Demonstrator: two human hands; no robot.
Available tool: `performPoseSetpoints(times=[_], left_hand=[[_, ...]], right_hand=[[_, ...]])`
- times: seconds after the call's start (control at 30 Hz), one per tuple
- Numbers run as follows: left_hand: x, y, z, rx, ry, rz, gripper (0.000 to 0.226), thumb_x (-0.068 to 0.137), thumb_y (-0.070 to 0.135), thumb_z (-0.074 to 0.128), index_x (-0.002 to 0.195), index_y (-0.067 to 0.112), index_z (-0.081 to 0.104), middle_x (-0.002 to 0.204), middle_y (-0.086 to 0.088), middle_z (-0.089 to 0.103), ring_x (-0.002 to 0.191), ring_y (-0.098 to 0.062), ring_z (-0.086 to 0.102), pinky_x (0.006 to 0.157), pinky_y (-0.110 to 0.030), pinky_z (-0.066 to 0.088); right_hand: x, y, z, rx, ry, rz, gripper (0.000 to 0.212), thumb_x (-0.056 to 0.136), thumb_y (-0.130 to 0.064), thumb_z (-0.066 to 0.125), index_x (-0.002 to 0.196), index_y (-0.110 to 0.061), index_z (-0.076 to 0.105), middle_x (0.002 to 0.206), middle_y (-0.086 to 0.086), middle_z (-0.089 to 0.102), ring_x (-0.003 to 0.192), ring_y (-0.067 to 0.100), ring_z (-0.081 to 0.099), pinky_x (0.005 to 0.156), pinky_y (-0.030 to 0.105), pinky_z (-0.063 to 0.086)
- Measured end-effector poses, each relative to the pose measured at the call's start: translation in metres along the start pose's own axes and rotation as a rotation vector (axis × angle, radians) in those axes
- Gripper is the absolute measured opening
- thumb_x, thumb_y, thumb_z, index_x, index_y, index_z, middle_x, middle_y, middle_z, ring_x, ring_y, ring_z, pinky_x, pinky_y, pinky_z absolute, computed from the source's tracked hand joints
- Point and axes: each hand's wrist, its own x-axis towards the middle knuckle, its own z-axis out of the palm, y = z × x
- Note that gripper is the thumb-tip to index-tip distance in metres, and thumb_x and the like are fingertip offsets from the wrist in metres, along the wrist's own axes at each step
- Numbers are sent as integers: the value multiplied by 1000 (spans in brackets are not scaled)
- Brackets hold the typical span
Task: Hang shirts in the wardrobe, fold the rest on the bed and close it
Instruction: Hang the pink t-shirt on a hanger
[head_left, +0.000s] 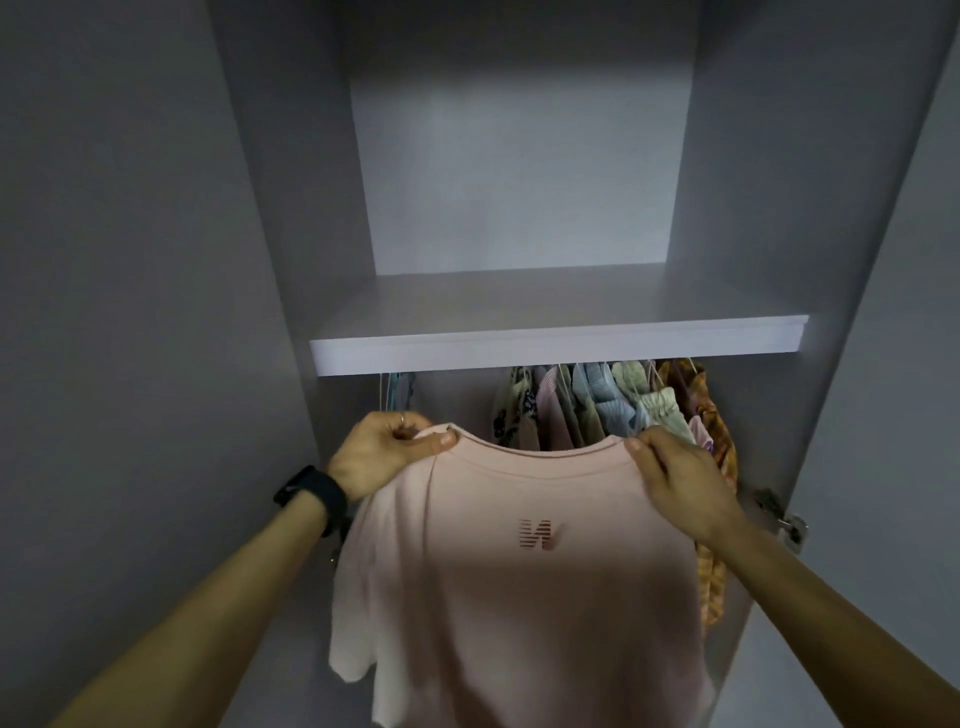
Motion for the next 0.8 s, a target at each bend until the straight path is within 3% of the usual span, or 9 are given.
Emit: performPoseSetpoints(times=[0.1, 0.13, 0.23, 0.3, 0.37, 0.43, 0.5, 0.67, 0.8], left_hand=[[0, 0, 1, -92, -34, -13, 38, 86, 37, 73, 68, 5, 63, 60, 11, 54, 60, 3, 51, 65, -7, 41], [-1, -1, 0, -116, -34, -17, 39, 87, 37, 72, 70, 3, 64, 61, 10, 58, 64, 4, 56, 67, -6, 43], [-4, -1, 1, -101, 11, -38, 36, 88, 46, 67, 87, 11, 75, 88, -5, 75, 84, -11, 69, 83, -20, 52], [-4, -3, 2, -81, 82, -52, 32, 90, 47, 65, 89, 17, 75, 92, -5, 75, 90, -19, 70, 90, -32, 53], [-4, -4, 6, -46, 210, -47, 27, 92, 46, 64, 85, 22, 74, 90, -9, 72, 85, -17, 66, 90, -34, 51], [-3, -2, 14, -13, 317, -19, 24, 93, 44, 65, 84, 24, 73, 90, -14, 69, 79, -12, 60, 83, -23, 49], [-4, 5, 24, 32, 406, 12, 23, 94, 44, 64, 84, 25, 72, 88, -12, 68, 74, -13, 59, 74, -16, 47], [-10, 20, 45, 133, 558, 54, 21, 95, 44, 63, 84, 28, 71, 82, 1, 71, 76, -8, 64, 72, -18, 48], [-17, 22, 46, 255, 618, 24, 21, 93, 52, 61, 87, 33, 70, 79, 13, 71, 78, -3, 65, 67, -8, 45]], right_hand=[[0, -1, 5, -3, 50, 63, 28, 104, -42, 32, 91, -22, 48, 71, -11, 50, 65, 14, 51, 61, 31, 36], [-1, -4, 7, -4, 60, 90, 31, 103, -44, 28, 92, -22, 46, 69, -10, 50, 64, 19, 54, 60, 33, 37], [-3, -10, 12, 21, 12, 134, 36, 98, -58, 31, 93, -25, 46, 68, -6, 58, 66, 22, 61, 57, 35, 41], [-3, -10, 15, 41, -65, 106, 30, 95, -60, 49, 99, -31, 45, 77, -10, 62, 69, 9, 60, 59, 33, 48], [3, -6, 15, 92, -97, 59, 22, 95, -52, 57, 99, -33, 47, 81, -12, 63, 71, 4, 60, 62, 36, 52], [12, -1, 15, 153, -57, 45, 14, 99, -43, 53, 95, -30, 51, 76, -10, 62, 69, 8, 60, 63, 39, 53], [23, 6, 13, 147, 20, -16, 21, 104, -39, 45, 95, -23, 56, 73, -10, 61, 67, 16, 60, 61, 38, 50], [42, 23, 9, -92, 329, -323, 30, 100, -25, 47, 97, -10, 73, 70, 3, 71, 53, 25, 63, 45, 27, 46], [46, 26, 20, -2, 341, -269, 30, 100, -21, 47, 101, -7, 73, 90, 8, 74, 73, 30, 69, 55, 34, 54]])
